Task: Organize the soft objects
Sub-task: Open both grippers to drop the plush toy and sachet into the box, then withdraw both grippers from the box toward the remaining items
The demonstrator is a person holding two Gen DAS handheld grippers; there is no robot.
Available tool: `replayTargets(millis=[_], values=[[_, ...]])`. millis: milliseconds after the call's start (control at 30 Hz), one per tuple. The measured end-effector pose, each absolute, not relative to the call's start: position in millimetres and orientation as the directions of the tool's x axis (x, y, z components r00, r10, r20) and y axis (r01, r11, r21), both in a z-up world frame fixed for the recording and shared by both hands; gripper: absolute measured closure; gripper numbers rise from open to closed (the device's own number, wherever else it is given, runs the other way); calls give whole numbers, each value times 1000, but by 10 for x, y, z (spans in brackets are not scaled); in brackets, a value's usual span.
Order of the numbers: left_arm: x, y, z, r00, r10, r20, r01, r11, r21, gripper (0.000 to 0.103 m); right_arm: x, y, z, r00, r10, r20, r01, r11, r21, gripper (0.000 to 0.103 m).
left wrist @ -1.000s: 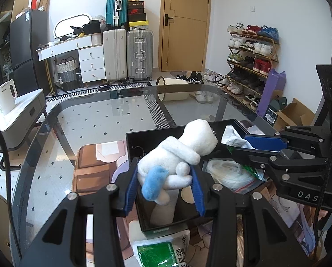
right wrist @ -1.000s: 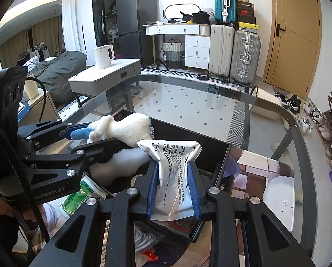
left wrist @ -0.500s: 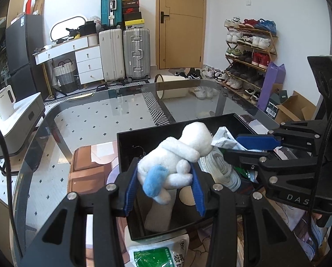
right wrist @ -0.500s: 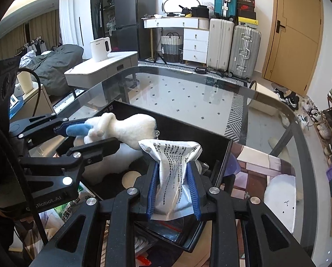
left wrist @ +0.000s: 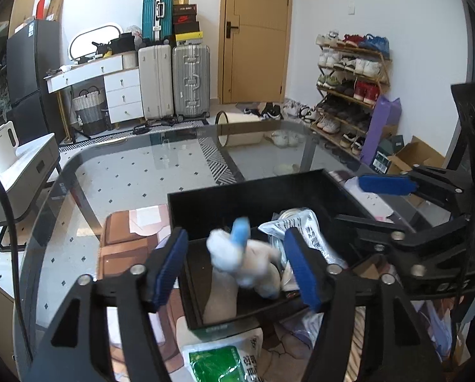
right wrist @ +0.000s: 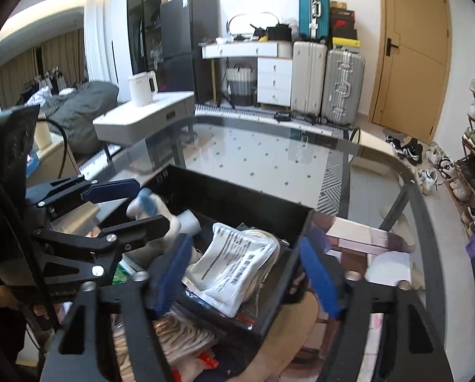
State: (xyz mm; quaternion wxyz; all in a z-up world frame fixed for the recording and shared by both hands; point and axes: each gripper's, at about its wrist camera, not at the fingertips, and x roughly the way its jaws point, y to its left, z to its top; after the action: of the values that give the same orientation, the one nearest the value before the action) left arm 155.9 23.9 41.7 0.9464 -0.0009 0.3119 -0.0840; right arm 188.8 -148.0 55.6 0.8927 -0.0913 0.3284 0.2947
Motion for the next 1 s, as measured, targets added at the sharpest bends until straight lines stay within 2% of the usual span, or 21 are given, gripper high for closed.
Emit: replayTargets(millis=[33,100,200,267,633,1000], values=[[1525,244,446,794,-161,-587,162,986,-51,34,1858,-1517,588,616,470,-632,-583,812,36,17],[1450,256,505,801,-161,-577,164,985,-47,13,1774,-1600,652,628,481,-612,-576,816,49,12],[1301,273,580,817,-158,-554,163,986,-40,5,1650,-1715,716,646,492,-583,-561,824,75,2],[1237,273,594,816,-152,-557,161,986,-34,0,1574,-1769,733,650,497,-575,-553,828,90,1],[847,424,613,832,-114,-544,107,993,-44,0,1231,-1941,636,650,476,-592,-510,851,125,1],[534,564,429,819,-65,-569,50,998,-42,0,933,-1853,549,641,467,-609,-503,855,127,1]])
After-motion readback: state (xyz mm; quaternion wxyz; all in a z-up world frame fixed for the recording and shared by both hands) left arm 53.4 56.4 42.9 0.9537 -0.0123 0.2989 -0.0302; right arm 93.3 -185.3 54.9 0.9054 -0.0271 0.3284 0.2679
